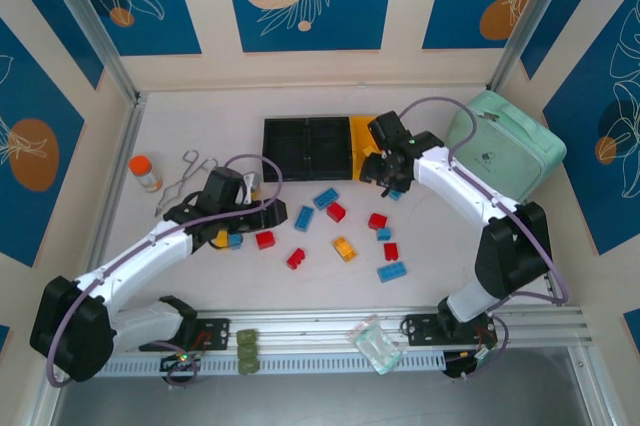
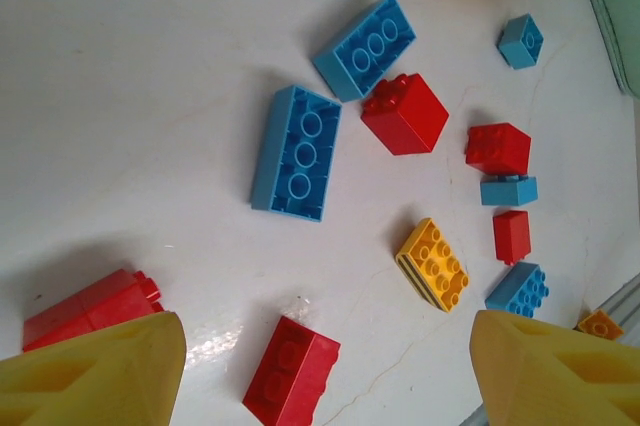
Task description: Sort the legos into containers by color
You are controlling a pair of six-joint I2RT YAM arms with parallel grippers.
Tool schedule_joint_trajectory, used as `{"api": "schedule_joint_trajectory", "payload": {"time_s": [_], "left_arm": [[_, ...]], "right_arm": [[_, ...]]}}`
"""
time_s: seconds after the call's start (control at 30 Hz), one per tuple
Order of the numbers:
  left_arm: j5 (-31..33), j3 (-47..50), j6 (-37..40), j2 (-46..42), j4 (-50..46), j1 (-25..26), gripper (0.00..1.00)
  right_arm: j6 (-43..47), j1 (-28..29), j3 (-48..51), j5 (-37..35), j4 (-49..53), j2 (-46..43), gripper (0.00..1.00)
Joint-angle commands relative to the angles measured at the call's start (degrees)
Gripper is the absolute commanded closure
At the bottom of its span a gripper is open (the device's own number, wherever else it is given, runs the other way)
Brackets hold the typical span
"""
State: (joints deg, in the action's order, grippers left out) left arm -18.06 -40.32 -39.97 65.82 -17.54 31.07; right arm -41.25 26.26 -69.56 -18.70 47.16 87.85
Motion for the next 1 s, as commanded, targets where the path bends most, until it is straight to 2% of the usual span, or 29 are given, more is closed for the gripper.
{"api": "schedule_joint_trajectory", "payload": {"time_s": [0.0,0.27,0.57,0.7,0.97], "left_arm": [[-3.0,0.1,1.9,1.5,2.8,1.8,0.25],[-2.2,-2.0,4.0,4.4,3.2,6.6,0.25],[-0.7,-2.2,3.9,4.8,2.1,7.6,0.25],[-0.5,-2.1,3.9,4.9,1.9,7.6,0.25],[-0.2,-2.9,4.2,5.9,2.0,7.6,0.25]], "right_arm": [[-1.7,0.7,3.9,1.4,-0.2,-1.7,0.34],[-4.3,1.4,8.7,3.5,-4.3,2.9,0.34],[-5.5,1.7,8.1,4.1,-6.0,10.2,0.37],[-5.2,1.6,8.0,3.9,-5.9,10.8,0.42],[-3.7,1.6,6.8,3.1,-4.3,10.0,0.62]]}}
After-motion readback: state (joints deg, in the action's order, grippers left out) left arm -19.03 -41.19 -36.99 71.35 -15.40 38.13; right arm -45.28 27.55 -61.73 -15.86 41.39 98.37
